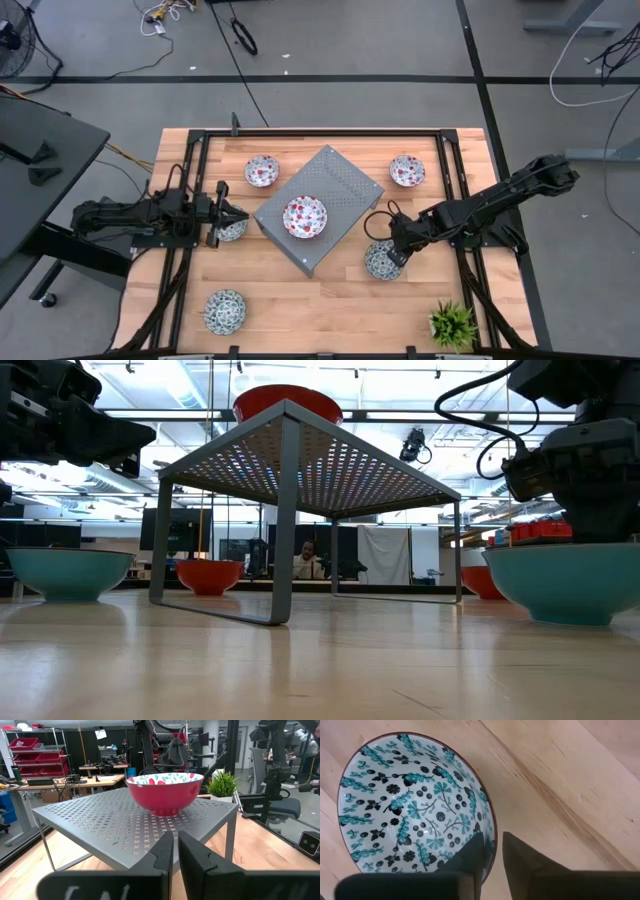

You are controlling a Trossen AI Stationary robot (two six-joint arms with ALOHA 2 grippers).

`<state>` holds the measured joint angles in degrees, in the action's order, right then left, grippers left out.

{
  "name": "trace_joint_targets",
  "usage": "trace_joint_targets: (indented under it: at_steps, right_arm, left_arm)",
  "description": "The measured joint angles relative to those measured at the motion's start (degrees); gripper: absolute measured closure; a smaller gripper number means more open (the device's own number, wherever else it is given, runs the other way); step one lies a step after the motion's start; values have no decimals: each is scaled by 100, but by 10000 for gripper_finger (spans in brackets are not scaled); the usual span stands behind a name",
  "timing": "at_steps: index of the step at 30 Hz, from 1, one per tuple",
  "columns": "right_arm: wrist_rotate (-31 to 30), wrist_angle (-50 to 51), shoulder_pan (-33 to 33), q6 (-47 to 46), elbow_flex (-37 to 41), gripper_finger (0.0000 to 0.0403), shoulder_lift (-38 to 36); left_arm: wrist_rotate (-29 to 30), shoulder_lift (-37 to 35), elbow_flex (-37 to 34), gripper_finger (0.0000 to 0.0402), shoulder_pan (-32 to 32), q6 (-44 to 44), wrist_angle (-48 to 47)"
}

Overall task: Pick & Place Mini bowls
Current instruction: Put the right blue patterned bowl on the shelf

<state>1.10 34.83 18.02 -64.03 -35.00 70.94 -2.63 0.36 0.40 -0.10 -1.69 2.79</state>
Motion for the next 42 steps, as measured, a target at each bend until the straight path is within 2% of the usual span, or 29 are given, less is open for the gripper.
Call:
trace_joint_targets:
  at_steps: [15,32,42]
  right_arm:
    - [61,-75,0,-118,-7,394,-135]
    - [390,-9,2,79,1,402,-704]
    - [387,353,-149,553,-753,403,-953]
  left_arm:
    - [0,0,2,372,-2,0,0]
    - [0,-2,2,372,0,2,0]
    - [0,-2,2,372,-1,0,0]
